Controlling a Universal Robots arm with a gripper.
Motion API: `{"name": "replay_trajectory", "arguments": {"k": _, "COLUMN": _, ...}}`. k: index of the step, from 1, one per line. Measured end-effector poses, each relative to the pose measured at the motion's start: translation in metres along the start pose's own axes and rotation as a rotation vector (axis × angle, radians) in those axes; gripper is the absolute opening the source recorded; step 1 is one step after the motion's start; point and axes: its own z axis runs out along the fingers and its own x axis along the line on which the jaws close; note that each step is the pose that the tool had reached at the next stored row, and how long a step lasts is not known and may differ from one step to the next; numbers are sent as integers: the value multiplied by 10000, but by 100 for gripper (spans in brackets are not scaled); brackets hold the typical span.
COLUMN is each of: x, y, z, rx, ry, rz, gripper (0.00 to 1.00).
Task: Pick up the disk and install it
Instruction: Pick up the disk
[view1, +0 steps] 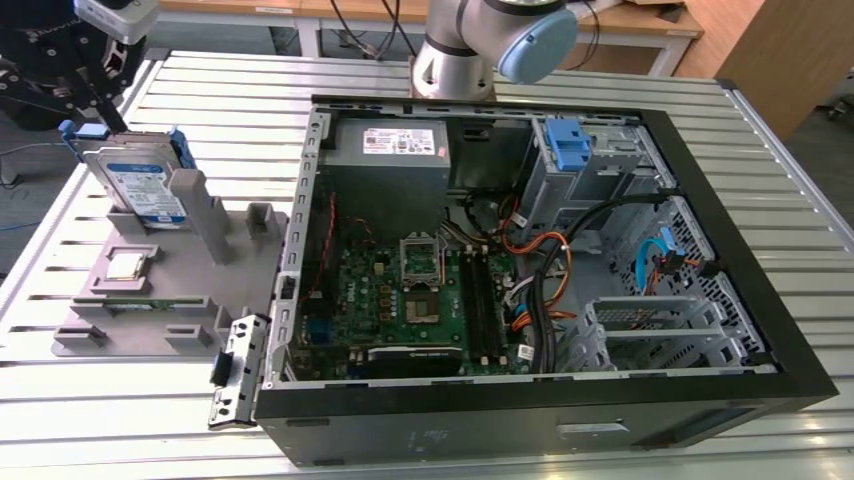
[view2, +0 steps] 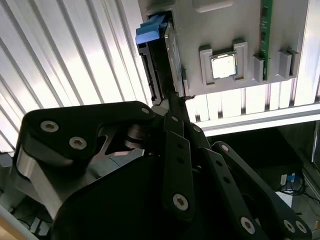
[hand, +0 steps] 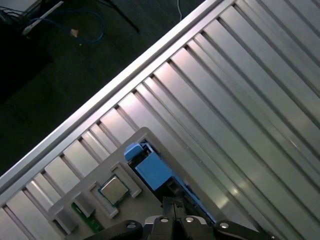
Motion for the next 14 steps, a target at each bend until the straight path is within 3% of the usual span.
{"name": "replay_trajectory", "arguments": {"k": 9, "x": 0, "y": 0, "z": 1, "rx": -63, "ry": 55, "rz": -1085, "gripper": 10}}
{"name": "replay_trajectory", "arguments": {"k": 14, "x": 0, "y": 0, "z": 1, "rx": -69, "ry": 58, "rz": -1150, "gripper": 10}}
